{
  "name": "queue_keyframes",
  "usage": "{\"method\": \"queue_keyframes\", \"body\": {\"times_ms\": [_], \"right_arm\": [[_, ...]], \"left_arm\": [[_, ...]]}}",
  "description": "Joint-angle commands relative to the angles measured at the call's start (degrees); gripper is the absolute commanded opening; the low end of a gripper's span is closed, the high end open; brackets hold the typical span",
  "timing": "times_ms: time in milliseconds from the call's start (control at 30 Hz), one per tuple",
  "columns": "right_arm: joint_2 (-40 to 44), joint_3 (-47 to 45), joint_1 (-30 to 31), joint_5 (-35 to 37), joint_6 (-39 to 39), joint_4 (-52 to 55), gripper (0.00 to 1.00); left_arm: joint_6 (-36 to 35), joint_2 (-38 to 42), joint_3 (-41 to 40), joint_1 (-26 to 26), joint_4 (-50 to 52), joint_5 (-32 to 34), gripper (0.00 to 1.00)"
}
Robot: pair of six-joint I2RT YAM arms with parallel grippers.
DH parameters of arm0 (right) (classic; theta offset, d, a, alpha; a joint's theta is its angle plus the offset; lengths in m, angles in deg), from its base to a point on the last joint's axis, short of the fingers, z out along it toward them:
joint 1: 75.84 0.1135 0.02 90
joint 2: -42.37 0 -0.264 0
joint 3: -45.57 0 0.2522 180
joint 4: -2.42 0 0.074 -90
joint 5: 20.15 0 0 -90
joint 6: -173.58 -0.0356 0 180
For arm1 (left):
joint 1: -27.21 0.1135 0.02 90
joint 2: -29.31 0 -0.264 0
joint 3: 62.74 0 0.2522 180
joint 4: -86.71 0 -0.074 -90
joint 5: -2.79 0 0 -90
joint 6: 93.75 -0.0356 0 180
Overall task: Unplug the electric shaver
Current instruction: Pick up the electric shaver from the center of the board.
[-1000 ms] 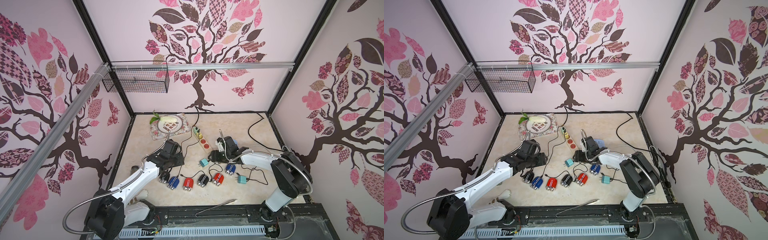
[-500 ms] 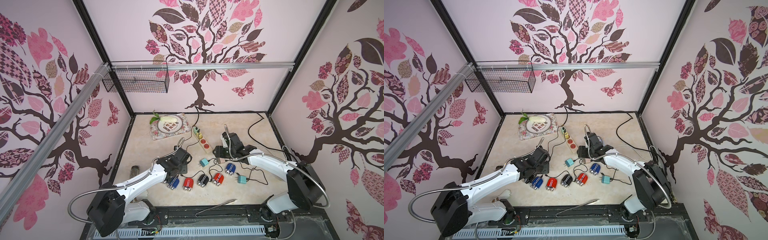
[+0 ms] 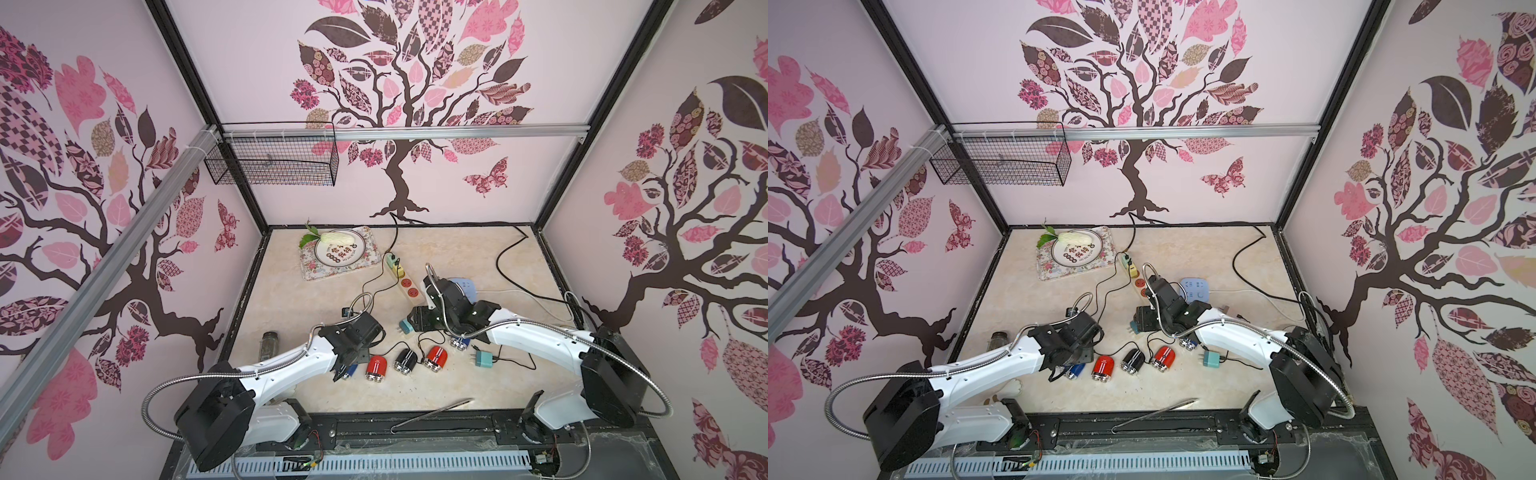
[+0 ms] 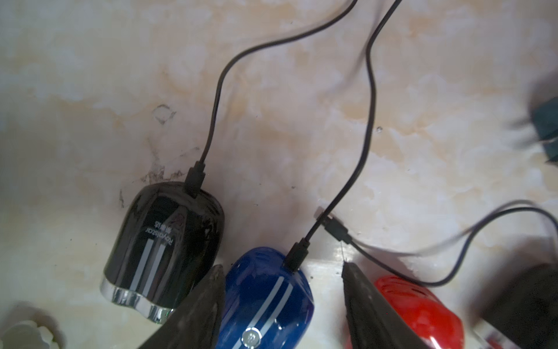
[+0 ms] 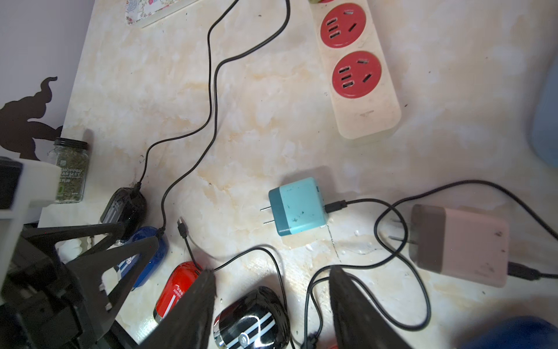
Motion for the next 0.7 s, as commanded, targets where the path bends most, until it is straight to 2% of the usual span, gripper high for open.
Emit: {"method": "queue_keyframes", "body": {"times_ms": [0,433,667], "right_arm": [[-1.1,1.3,0.8,0.6,-0.9,-0.3,0.63],[-3.0,1.7,1.1,-0.3,-1.4,-1.4,0.63],[-3.0,0.8,1.1,-0.6,-2.0,-2.7,0.63]], "left_arm": [[3.3,2.0,-2.5,-0.7,0.6,-0.1,0.67],[3.2,3.2,-5.0,-1.4,-0.4,-3.3,0.67],[4.4,2.7,-5.0,-3.8,0.6,-2.8,0.66]]}}
